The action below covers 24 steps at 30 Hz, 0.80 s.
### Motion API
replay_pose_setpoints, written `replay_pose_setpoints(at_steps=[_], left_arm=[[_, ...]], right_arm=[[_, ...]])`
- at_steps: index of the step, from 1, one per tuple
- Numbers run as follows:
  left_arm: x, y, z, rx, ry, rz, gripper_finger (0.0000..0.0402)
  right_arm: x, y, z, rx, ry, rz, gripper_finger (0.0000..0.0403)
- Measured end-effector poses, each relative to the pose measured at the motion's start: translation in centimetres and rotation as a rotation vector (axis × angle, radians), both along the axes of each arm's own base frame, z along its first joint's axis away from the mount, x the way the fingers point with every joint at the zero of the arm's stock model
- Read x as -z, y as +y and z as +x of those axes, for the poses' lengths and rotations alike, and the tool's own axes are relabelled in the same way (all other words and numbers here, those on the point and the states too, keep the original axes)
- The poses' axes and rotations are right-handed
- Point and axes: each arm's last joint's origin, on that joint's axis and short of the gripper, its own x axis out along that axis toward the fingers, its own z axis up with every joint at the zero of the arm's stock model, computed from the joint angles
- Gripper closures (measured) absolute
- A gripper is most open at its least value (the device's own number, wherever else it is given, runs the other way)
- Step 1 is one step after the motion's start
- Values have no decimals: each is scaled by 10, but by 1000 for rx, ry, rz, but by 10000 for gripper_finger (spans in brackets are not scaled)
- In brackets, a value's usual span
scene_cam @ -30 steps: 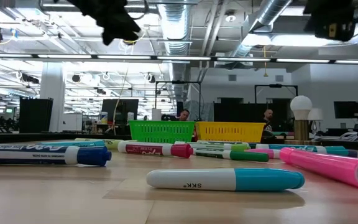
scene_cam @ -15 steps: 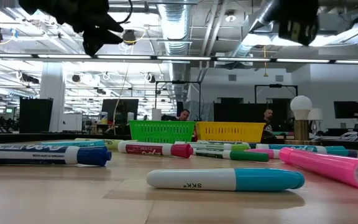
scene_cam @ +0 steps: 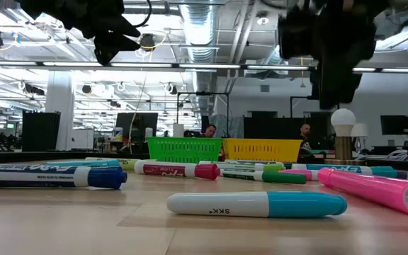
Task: Pick & Place Markers
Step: Put the small pink marker into the blue bin
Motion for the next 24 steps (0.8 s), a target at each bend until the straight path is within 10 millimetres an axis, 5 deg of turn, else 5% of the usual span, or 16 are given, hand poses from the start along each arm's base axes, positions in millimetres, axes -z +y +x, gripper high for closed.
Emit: replay_pose_setpoints(at_steps=[11, 18, 24], left_arm=[[0, 1, 0, -9, 2, 11, 257], [0, 1, 0, -9, 1, 11, 257], [0, 1, 0, -8, -2, 15, 257]], right_arm=[[26, -14, 10, -6, 84, -28, 288], [24, -12, 10, 120, 131, 37, 288], [21, -7, 14, 50, 40, -12, 288]])
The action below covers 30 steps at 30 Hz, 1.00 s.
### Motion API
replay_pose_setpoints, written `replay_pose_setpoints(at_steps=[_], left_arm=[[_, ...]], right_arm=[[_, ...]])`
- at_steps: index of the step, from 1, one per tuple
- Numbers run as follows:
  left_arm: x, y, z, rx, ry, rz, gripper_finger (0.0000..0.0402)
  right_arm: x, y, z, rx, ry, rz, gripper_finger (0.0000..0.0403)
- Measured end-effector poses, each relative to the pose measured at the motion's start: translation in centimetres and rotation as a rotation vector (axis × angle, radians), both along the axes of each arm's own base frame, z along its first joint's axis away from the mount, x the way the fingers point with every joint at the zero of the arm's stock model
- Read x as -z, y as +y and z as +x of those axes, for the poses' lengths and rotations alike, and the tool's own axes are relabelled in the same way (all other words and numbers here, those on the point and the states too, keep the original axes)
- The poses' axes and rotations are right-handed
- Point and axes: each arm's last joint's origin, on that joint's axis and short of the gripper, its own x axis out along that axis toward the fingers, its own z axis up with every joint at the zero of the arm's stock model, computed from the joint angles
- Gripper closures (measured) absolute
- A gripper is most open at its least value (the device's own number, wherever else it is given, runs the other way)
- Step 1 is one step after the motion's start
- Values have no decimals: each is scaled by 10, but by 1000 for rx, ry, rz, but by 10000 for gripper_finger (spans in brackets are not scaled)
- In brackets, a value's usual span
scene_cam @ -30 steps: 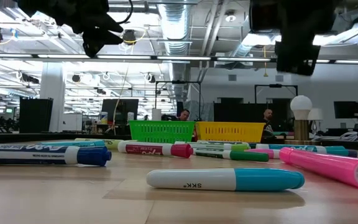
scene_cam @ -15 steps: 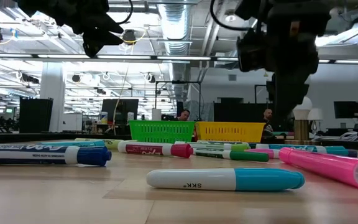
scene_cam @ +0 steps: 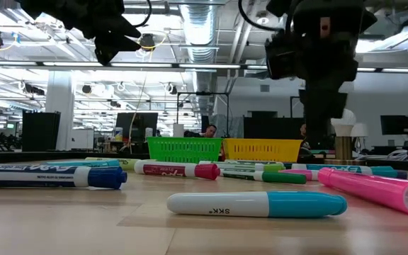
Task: Pick & Place Markers
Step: Put the small pink marker into the blue bin
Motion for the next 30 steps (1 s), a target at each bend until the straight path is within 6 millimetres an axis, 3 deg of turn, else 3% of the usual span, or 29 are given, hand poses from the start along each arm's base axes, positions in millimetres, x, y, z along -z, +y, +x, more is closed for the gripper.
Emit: replay_pose_setpoints(at_steps=[7, 17, 30], left_arm=[[0, 0, 0, 0, -3, 1, 257], [-1, 0, 0, 0, -8, 2, 257], [-1, 0, 0, 0, -10, 2, 257]], right_arm=[[-1, 10, -3, -7, 45, -226, 288], [20, 25, 0, -85, 98, -278, 288], [26, 24, 3, -145, 94, -330, 288]])
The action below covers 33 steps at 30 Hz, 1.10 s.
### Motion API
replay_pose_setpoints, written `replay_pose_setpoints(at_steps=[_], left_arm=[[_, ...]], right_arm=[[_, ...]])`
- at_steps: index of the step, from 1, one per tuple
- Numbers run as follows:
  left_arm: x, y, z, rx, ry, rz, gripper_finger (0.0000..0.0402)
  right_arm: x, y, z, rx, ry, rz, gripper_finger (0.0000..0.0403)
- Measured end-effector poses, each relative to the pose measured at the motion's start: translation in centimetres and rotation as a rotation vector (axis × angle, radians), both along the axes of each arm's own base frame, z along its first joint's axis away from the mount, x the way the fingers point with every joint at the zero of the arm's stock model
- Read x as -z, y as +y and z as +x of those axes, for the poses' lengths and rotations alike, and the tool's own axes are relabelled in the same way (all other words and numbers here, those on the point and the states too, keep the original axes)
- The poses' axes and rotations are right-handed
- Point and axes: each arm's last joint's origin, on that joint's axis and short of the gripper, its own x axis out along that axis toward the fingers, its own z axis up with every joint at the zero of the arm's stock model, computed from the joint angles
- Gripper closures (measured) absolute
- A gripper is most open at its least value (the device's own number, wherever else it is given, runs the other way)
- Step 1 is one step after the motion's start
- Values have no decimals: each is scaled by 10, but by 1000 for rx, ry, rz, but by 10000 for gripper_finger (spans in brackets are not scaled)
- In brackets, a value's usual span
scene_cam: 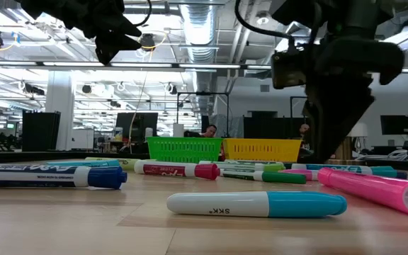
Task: Pick & Place Markers
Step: Put the small pink marker into the blue bin
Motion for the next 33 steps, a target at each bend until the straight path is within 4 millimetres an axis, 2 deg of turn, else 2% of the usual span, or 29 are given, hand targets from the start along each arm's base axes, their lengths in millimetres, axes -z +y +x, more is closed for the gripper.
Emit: replay_pose_setpoints(at_steps=[4, 13, 22, 33], left_arm=[[1, 0, 0, 0, -3, 1, 257], [15, 0, 2, -2, 25, -8, 257], [14, 1, 3, -1, 10, -2, 257], [14, 1, 2, -1, 9, -2, 257]], right_arm=[[5, -2, 2, -9, 10, -7, 288], [14, -1, 4, -10, 37, -18, 288], [26, -3, 5, 4, 86, -30, 288], [27, -3, 5, 5, 88, -29, 288]])
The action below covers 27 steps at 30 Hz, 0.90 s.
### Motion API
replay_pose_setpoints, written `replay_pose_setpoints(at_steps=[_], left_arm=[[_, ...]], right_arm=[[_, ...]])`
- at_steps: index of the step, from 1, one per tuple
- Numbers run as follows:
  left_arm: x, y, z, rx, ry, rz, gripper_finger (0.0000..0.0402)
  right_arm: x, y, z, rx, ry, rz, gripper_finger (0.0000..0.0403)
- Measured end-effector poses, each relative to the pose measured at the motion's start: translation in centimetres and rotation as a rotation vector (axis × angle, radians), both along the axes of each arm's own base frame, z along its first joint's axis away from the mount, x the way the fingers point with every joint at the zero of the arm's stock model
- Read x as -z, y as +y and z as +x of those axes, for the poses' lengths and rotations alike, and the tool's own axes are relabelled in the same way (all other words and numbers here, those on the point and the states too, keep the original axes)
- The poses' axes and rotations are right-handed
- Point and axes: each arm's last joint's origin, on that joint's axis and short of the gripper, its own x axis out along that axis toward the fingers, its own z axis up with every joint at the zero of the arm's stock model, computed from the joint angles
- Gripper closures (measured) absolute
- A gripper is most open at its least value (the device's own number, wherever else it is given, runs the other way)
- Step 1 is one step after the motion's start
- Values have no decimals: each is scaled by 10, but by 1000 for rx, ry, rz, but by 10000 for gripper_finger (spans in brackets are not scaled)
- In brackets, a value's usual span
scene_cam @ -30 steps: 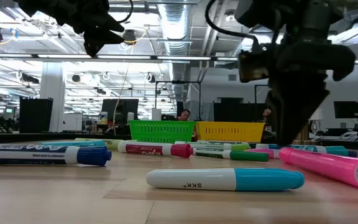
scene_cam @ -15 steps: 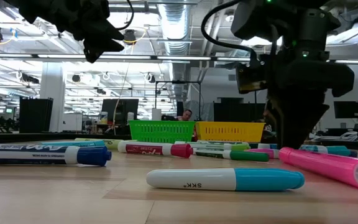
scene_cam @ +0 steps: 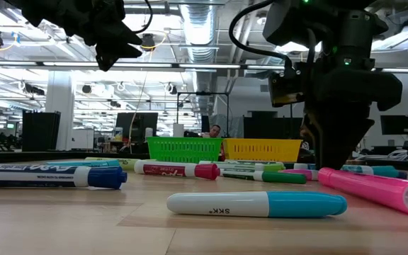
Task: Pick & Place Markers
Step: Put the small pink marker into the blue bin
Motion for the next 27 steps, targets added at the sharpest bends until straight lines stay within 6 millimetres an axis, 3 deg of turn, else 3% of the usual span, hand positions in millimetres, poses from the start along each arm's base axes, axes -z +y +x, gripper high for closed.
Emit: replay_pose_setpoints(at_steps=[18, 27], left_arm=[[0, 0, 0, 0, -1, 0, 257], [-1, 0, 0, 0, -10, 2, 256]], right_arm=[[1, -1, 0, 64, 4, 14, 288], [1, -1, 0, 64, 7, 13, 315]])
